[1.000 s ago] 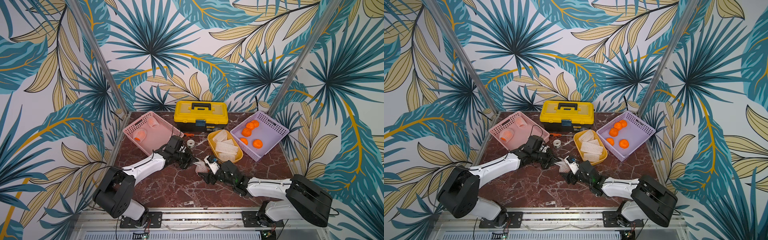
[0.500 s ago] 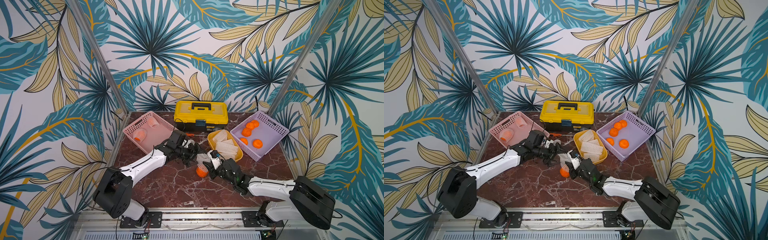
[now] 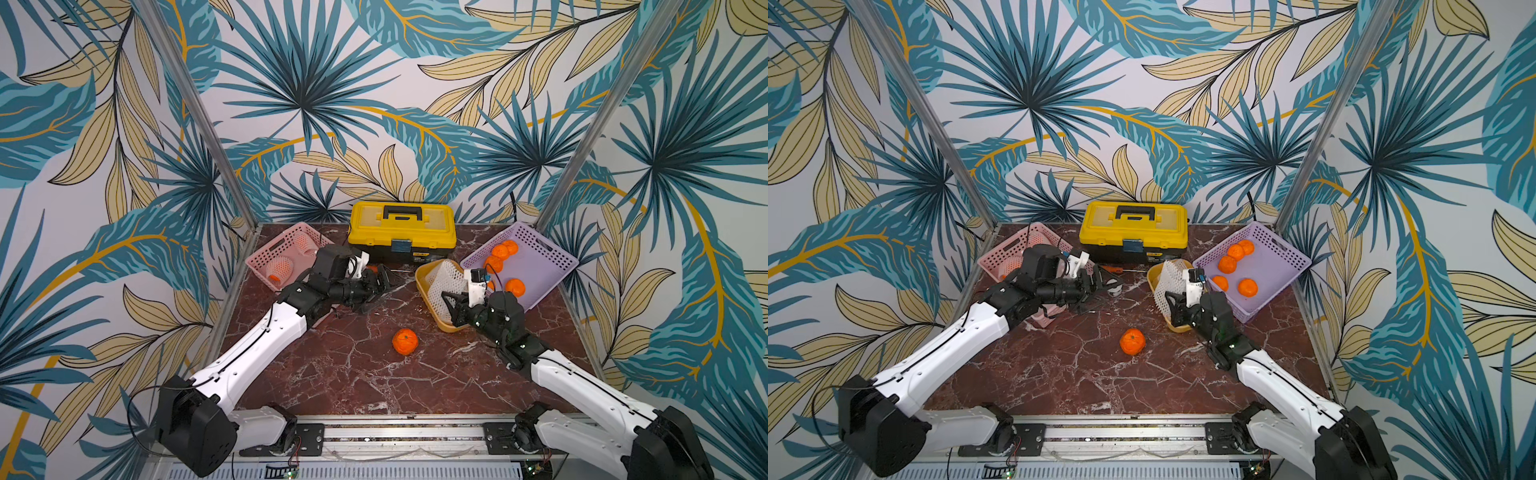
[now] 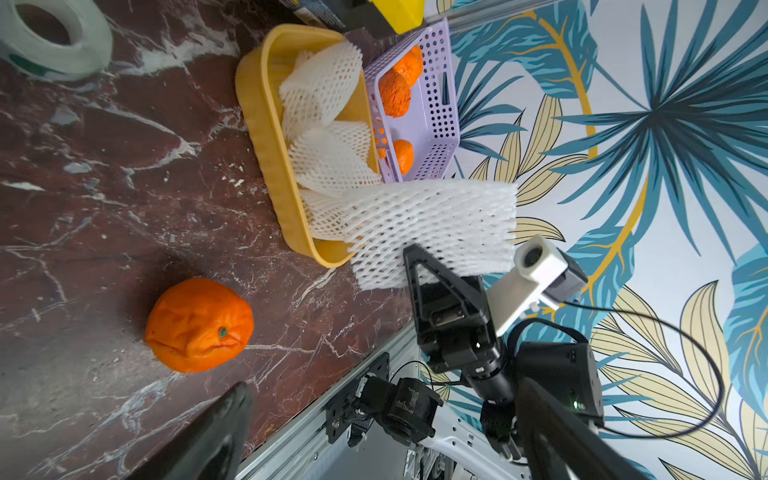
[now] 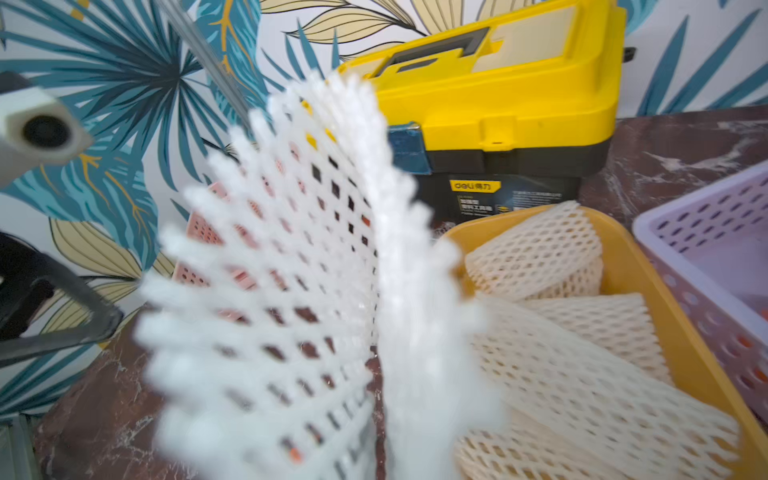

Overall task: Remove foam nets from oranges
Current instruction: Remove the foam net from the orange, then place the foam net into the storage box.

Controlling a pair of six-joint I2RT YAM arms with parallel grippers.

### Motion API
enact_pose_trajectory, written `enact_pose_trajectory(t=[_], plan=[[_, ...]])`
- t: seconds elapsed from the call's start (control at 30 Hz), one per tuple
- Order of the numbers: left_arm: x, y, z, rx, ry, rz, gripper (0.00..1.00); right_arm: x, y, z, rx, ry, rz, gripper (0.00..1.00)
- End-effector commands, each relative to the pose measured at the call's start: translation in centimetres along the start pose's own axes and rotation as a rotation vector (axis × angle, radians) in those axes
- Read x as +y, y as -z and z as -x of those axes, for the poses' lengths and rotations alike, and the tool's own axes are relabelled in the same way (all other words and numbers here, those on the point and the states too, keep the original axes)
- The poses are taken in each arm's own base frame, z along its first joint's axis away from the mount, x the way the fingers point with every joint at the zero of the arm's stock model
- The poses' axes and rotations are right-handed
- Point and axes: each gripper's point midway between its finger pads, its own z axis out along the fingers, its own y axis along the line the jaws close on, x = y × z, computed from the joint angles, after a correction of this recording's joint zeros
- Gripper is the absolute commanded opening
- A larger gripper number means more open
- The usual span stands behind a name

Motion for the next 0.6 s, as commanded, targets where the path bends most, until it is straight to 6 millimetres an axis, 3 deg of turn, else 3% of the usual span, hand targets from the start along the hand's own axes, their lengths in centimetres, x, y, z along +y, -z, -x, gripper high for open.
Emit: enact_pose_trajectory(t=[0.0,0.2,0.37,0.5,0.57], plan=[[-1.3,1.0,0.2,-0.026,-0.097,-0.043,1.0,-1.5,-0.2,-0.9,0.153,-0.174,-0.011,0.22],[-0.9,0.6,-0.6,-0.001,-0.15,-0.014,0.99,-2.2,-4.0,-0.2,0.307,-0.509,0.071,0.28],[1.0,-0.6,-1.7,0.043,-0.151,0.058,0.99,-1.5,-7.4,1.2,0.273,-0.668,0.19,0.28],[3.6,-1.7,-2.5,0.074,-0.12,0.139,1.0,-3.2,-9.6,0.7,0.307,-0.749,0.135,0.29],[5.3,-2.2,-2.9,0.086,-0.105,0.207,1.0,-5.1,-10.4,0.1,0.296,-0.781,0.043,0.3]])
